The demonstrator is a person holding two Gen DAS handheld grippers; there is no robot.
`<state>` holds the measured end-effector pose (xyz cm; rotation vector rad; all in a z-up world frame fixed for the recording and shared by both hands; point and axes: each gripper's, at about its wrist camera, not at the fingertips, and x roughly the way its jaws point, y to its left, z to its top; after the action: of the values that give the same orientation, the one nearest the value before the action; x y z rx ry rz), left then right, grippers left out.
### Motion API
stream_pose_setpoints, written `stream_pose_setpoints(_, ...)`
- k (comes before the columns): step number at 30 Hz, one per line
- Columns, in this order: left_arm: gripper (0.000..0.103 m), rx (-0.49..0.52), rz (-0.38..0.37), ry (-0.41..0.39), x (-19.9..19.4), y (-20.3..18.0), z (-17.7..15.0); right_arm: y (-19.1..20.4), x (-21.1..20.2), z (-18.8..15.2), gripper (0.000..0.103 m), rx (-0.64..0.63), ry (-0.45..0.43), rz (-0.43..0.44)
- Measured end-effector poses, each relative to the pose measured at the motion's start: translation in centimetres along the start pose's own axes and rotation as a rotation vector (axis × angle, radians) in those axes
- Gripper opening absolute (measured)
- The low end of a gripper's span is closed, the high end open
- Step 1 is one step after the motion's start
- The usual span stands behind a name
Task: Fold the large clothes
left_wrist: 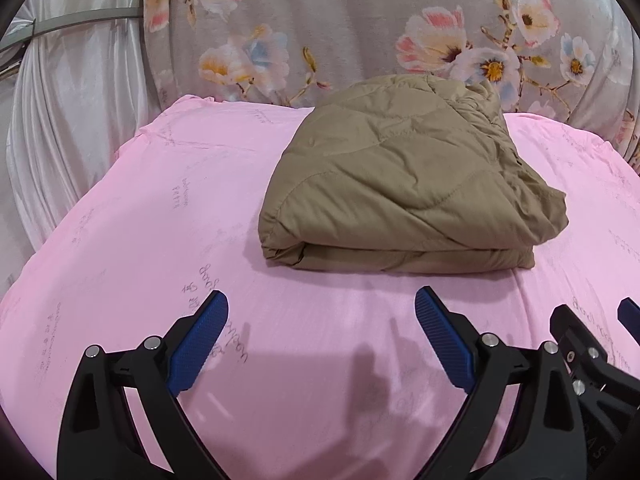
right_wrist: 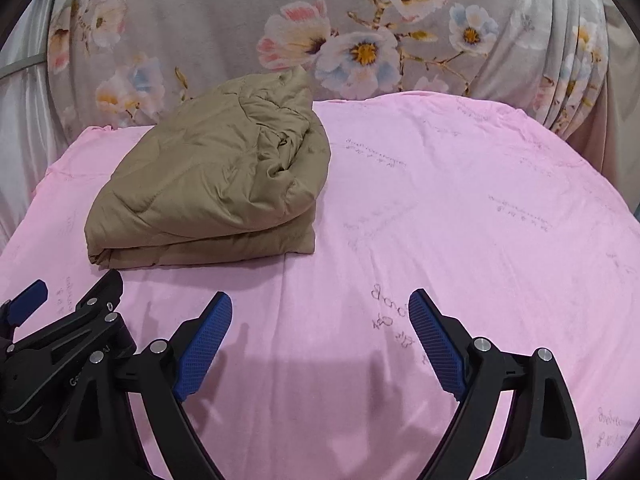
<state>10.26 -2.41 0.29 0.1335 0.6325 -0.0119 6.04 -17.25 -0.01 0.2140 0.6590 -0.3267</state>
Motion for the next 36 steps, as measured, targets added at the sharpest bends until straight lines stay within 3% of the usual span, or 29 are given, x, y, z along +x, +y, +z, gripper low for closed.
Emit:
stream_pose_setpoints(11, 0.092, 0.026, 0.039, 0.023, -0.8, -0.1, -1.1, 0.0, -1.2, -1.4, 0.088, -0.007, 0.017, 0.058)
stream_pose_setpoints(36, 0.092, 0.008, 0.055, 0.044, -0.4, 0.1, -1.2, 0.8, -0.5, -1.6, 0.087, -0.072, 0.046, -0.002)
